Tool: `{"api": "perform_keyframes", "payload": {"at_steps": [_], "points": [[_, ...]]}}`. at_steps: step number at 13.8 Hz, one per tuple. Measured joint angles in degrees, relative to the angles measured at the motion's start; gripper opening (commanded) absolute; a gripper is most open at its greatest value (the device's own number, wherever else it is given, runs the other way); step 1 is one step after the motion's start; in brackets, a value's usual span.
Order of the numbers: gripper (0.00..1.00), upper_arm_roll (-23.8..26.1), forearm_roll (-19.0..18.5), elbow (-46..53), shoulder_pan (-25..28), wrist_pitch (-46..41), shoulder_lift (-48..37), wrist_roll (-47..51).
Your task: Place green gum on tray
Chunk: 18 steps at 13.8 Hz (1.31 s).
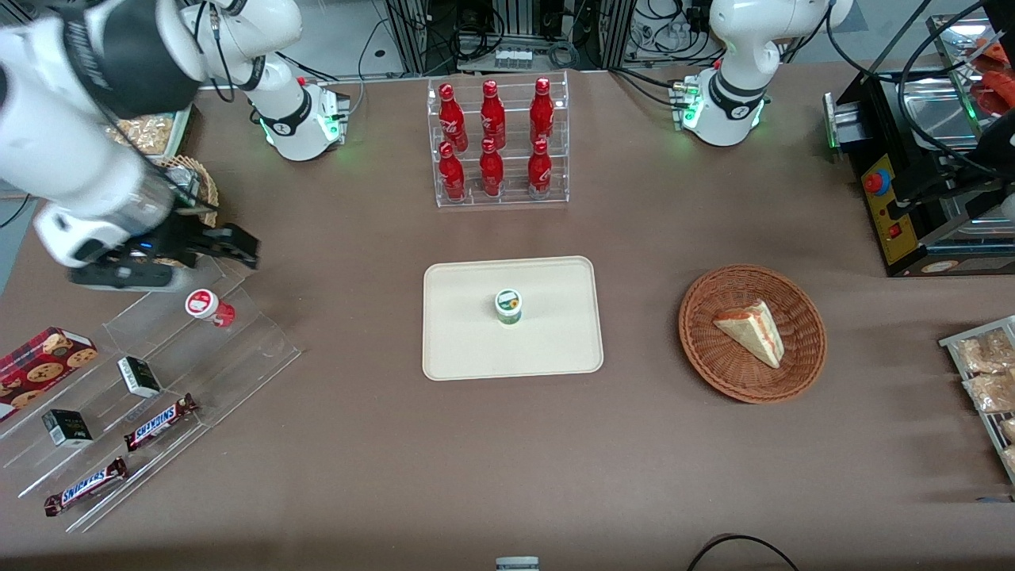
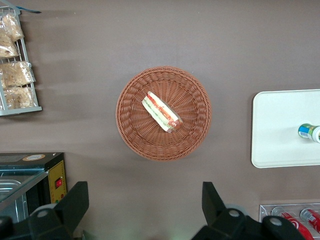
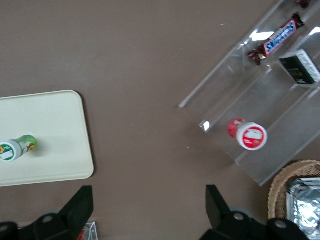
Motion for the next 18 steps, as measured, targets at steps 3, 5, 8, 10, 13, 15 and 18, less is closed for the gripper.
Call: {"api": "perform_keyframes", "payload": {"at_steps": [3, 5, 8, 10, 13, 15, 18], "points": [[1.0, 0.3, 0.0, 2.0, -5.1, -2.6, -0.8, -1.2], [1.0, 0.4, 0.0, 3.1, -8.6, -2.6, -0.8, -4.1], [1.0, 0.9, 0.0, 4.2, -12.5, -2.6, -0.9, -10.4], [1.0, 1.1, 0.0, 4.3, -13.6, -2.6, -0.8, -12.1], [1.0, 1.3, 0.0, 4.5, -15.5, -2.6, 0.0, -14.5], [1.0, 1.3, 0.0, 5.4, -16.2, -2.6, 0.9, -15.2], [1.0, 1.5, 0.0, 6.0, -16.3, -2.6, 2.0, -15.2]]}}
